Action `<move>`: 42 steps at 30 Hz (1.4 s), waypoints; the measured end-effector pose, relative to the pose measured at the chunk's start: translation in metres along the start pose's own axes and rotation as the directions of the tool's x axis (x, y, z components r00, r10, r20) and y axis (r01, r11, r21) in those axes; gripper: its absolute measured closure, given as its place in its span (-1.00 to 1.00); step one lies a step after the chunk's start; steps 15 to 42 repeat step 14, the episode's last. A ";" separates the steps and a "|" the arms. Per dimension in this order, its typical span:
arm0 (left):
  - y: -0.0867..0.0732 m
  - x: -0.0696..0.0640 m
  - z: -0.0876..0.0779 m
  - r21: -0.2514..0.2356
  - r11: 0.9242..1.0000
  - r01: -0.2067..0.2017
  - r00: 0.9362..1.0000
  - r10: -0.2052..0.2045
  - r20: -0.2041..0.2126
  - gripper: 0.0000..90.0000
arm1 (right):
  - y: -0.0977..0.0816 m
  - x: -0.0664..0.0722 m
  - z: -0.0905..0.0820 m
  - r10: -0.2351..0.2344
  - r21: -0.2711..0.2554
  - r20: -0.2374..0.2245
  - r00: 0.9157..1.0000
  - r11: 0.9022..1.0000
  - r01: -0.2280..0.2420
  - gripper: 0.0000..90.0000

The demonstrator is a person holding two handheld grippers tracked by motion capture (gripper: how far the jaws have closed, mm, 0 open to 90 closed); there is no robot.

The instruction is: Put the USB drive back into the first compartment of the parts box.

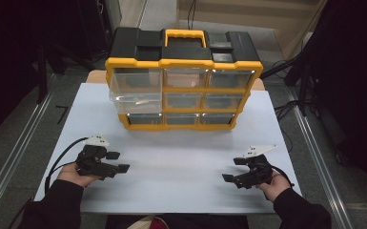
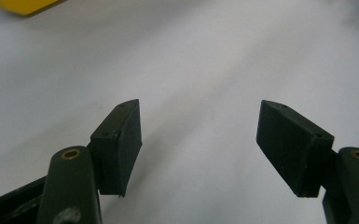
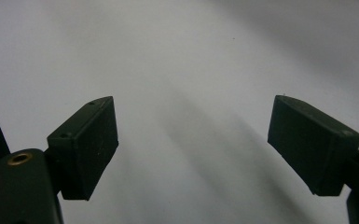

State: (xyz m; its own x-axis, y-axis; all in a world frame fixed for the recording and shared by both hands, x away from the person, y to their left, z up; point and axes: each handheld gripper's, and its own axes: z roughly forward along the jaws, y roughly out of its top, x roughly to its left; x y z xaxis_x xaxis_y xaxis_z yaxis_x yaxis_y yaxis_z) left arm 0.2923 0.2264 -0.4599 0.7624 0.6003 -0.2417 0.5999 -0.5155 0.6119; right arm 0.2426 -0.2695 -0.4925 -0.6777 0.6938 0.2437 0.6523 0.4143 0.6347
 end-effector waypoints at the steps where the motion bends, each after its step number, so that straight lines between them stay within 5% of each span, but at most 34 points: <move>1: -0.001 0.001 -0.001 -0.002 1.000 0.007 1.000 -0.007 -0.002 -0.28 | 0.000 0.000 0.000 0.000 0.000 0.000 1.000 1.000 0.000 -0.68; 42: -0.004 0.003 -0.001 0.008 1.000 0.013 1.000 -0.013 -0.015 -0.28 | 0.000 0.000 0.001 0.006 0.004 -0.006 1.000 1.000 -0.006 -0.68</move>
